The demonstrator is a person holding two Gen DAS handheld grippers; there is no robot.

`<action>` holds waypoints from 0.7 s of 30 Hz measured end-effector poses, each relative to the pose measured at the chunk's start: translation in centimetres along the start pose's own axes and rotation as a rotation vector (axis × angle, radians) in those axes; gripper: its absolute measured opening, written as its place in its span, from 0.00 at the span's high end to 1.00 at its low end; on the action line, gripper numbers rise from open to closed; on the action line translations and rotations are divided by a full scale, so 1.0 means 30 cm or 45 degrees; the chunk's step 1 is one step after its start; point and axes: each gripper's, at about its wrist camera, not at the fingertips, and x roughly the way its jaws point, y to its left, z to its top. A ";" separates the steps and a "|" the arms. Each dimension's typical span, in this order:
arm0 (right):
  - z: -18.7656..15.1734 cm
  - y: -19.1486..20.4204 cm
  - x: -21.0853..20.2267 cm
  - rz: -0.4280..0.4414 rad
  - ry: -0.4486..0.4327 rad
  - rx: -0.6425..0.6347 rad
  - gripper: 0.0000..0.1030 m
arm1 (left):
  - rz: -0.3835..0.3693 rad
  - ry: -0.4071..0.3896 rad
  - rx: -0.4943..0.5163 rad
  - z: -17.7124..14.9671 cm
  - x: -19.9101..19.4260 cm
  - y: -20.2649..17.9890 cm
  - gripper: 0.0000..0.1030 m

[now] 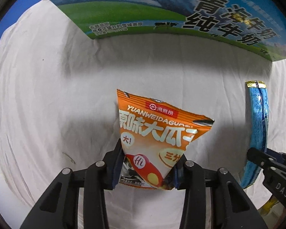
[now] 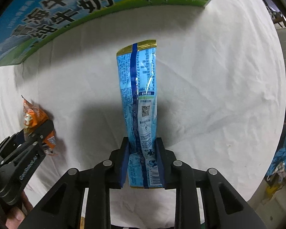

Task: Organize soft objects
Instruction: 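Place the blue snack and orange bag into the box and open both tools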

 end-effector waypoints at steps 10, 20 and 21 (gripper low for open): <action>-0.038 -0.004 -0.169 0.062 -0.080 -0.072 0.74 | -0.118 -0.143 -0.017 -0.059 -0.259 0.003 0.66; -0.033 -0.027 -0.469 0.163 -0.218 -0.136 0.74 | -0.187 -0.309 0.031 -0.037 -0.580 -0.004 0.66; -0.034 -0.021 -0.497 0.170 -0.238 -0.142 0.74 | -0.193 -0.330 0.026 -0.032 -0.614 -0.002 0.66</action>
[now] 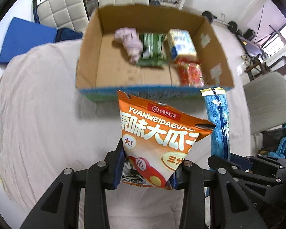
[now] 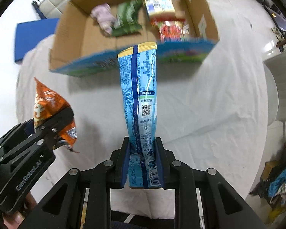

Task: Organize soft objects
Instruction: 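Place the blue snack and orange bag into the box and open both tools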

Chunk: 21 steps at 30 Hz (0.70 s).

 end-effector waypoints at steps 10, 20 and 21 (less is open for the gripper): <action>0.126 0.063 -0.207 0.141 -0.120 -0.010 0.74 | -0.073 -0.034 -0.037 0.252 -0.066 0.049 0.66; 0.449 0.106 -0.165 0.118 -0.166 0.042 0.75 | -0.136 0.130 -0.108 0.557 0.109 0.151 0.66; 0.483 0.109 -0.142 0.112 -0.157 0.044 0.75 | -0.143 0.168 -0.122 0.581 0.152 0.164 0.66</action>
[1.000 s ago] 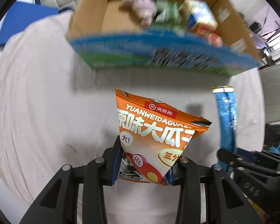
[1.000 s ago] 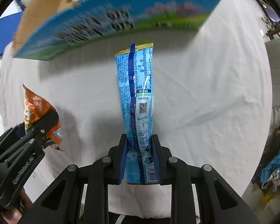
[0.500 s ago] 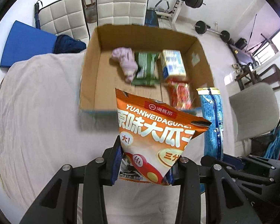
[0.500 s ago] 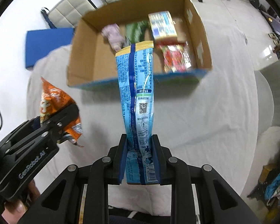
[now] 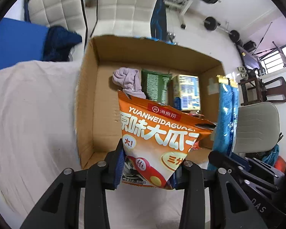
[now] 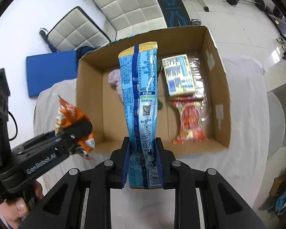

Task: Organize soft objects
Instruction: 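Place the blue snack and orange bag into the box and open both tools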

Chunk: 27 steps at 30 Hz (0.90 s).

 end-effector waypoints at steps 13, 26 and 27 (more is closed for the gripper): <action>0.127 -0.037 0.341 -0.136 0.161 0.024 0.74 | 0.032 0.258 -0.081 0.090 0.319 0.079 0.65; 0.129 -0.083 0.468 -0.143 0.268 0.010 0.69 | 0.058 0.402 -0.107 0.078 0.436 0.101 0.59; 0.132 -0.084 0.467 -0.145 0.271 0.008 0.69 | 0.080 0.384 -0.097 0.079 0.426 0.098 0.58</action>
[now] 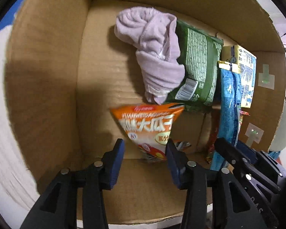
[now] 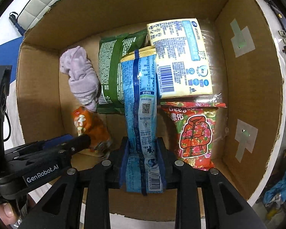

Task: Organize soft objects
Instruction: 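Place the blue snack and orange bag into the box and open both tools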

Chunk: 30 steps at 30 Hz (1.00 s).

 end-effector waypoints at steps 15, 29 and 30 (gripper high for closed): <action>-0.020 -0.024 -0.118 -0.052 -0.073 -0.023 0.08 | 0.127 -0.283 0.062 -0.098 -0.203 -0.079 0.19; -0.117 -0.101 -0.191 -0.195 -0.226 -0.002 0.00 | 0.157 -0.514 0.034 -0.208 -0.253 -0.033 0.01; -0.124 -0.105 -0.194 -0.194 -0.229 0.000 0.00 | 0.148 -0.561 0.029 -0.222 -0.265 -0.029 0.01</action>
